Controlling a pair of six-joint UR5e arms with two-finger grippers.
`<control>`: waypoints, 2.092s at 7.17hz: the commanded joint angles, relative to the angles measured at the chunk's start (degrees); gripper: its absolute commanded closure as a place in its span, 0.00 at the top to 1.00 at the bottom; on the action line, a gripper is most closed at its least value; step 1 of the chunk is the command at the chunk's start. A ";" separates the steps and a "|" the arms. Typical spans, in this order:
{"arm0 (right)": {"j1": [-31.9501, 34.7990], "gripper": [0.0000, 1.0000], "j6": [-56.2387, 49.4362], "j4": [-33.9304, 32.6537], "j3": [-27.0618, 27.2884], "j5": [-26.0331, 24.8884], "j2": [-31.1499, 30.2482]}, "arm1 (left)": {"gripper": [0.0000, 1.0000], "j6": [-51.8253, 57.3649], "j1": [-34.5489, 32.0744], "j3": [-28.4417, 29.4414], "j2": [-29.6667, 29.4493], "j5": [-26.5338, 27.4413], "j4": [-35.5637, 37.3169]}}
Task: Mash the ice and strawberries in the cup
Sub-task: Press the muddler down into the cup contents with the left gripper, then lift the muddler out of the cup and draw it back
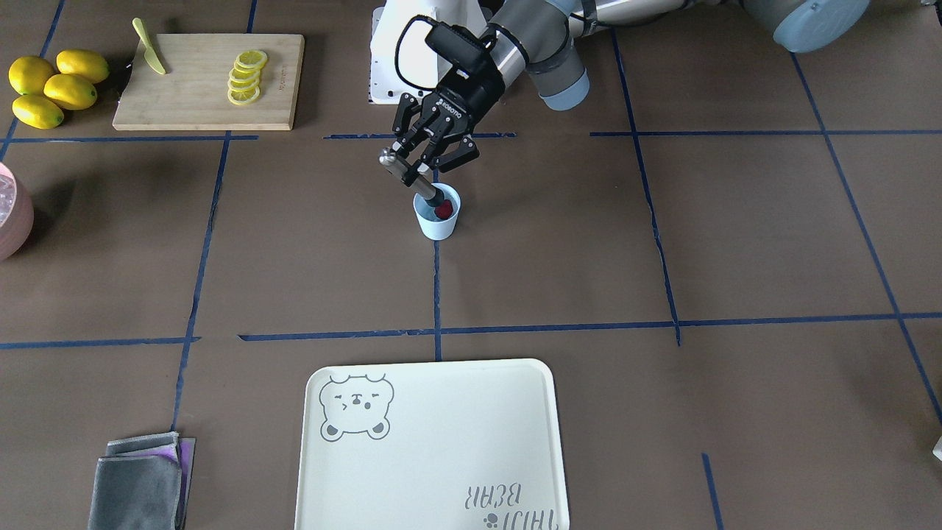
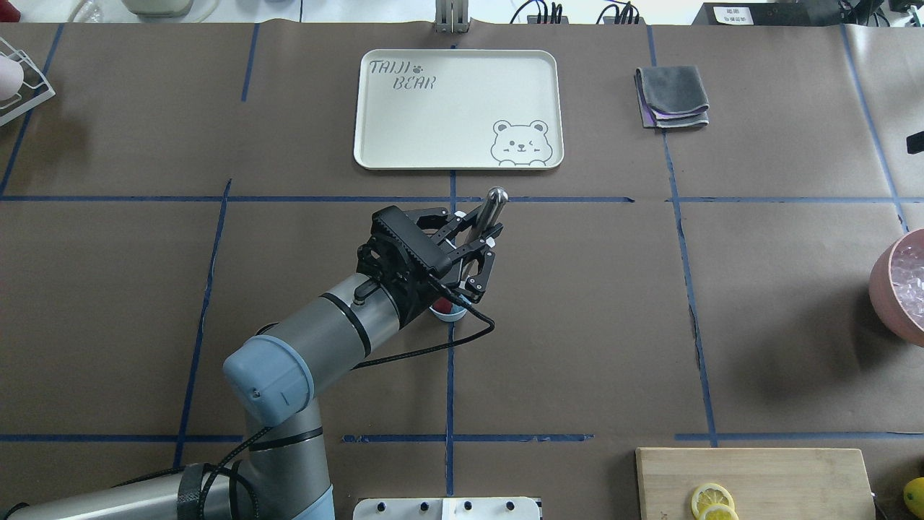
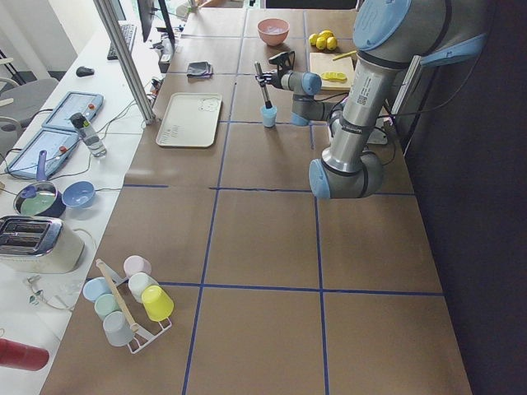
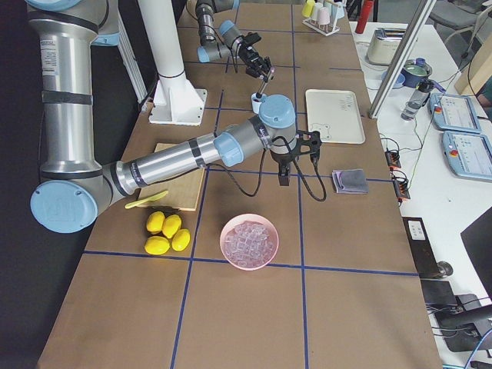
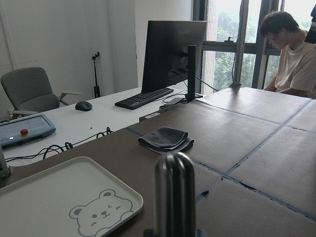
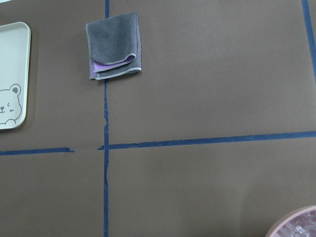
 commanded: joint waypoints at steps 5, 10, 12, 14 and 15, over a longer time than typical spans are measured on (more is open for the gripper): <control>0.13 0.99 0.00 0.08 -0.07 0.03 -0.38 | 0.00 -6.29 -4.67 -12.23 -2.13 4.63 34.17; 1.80 0.99 -1.31 -0.01 -2.26 -0.76 -1.88 | 0.00 -9.92 -21.26 -20.71 7.41 -17.21 67.40; 2.85 0.99 -9.11 -0.36 -5.16 -1.81 -2.58 | 0.00 -10.01 -33.19 -19.76 14.88 -34.39 68.30; 3.81 0.99 -21.55 -8.22 -5.44 -7.67 -2.49 | 0.00 -9.22 -40.17 -15.82 21.04 -45.78 69.46; 4.08 0.99 -27.88 -14.10 -5.35 -10.14 -1.19 | 0.01 -9.22 -42.02 -14.15 23.25 -48.87 69.36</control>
